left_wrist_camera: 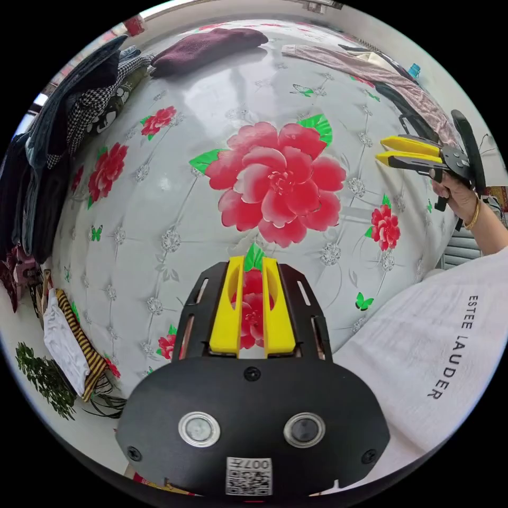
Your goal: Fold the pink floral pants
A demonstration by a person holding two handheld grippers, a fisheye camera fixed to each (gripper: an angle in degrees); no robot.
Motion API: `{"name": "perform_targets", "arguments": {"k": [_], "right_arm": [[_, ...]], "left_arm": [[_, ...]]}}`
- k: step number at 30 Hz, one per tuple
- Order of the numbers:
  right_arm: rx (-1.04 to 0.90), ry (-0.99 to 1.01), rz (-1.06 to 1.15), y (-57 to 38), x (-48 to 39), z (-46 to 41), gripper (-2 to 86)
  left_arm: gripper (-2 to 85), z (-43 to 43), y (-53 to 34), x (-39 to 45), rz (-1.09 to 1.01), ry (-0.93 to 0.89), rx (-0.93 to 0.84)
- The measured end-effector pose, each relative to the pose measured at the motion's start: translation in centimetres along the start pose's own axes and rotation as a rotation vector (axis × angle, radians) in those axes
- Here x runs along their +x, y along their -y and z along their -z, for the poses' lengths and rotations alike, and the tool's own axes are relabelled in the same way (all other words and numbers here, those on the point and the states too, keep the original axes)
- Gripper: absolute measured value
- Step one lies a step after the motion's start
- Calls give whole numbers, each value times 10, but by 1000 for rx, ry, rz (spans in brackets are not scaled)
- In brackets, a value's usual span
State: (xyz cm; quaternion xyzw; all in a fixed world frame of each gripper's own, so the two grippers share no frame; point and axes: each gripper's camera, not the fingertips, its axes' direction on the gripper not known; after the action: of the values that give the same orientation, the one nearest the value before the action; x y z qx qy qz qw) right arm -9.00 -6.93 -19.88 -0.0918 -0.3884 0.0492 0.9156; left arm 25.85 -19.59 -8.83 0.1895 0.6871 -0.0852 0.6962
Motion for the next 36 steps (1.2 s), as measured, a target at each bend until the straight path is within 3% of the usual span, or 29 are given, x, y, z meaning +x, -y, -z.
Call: {"name": "perform_targets", "arguments": {"k": [5,10,13,16,23,27,30,33,36], "right_arm": [[132,-40,-458,-57,102,45,105],[246,-321,-971,-193,226,108,96],[253,-422,-1172,-258,273,132,94],[279,-399,-1316,-302,310,138,97],[284,-360,-1327,-323,362,121,98],[242,-222,-1302,-328,387,93,80],[260,-258,-1269,-336,383,93,65],[374,-293,-1157,-337,358,108,55],[554,-194,-974,-329,311,133,49]], "left_arm": [[36,-13,11,35,-26,5,-77],[32,-9,13,55,-50,62,-71],[32,-4,14,60,-27,68,-67],[33,1,17,66,-13,81,-72],[37,18,22,70,12,88,-88],[37,32,23,66,14,71,-96],[36,42,27,62,10,56,-122],[35,54,30,57,6,44,-143],[31,69,23,46,51,9,-113]]}}
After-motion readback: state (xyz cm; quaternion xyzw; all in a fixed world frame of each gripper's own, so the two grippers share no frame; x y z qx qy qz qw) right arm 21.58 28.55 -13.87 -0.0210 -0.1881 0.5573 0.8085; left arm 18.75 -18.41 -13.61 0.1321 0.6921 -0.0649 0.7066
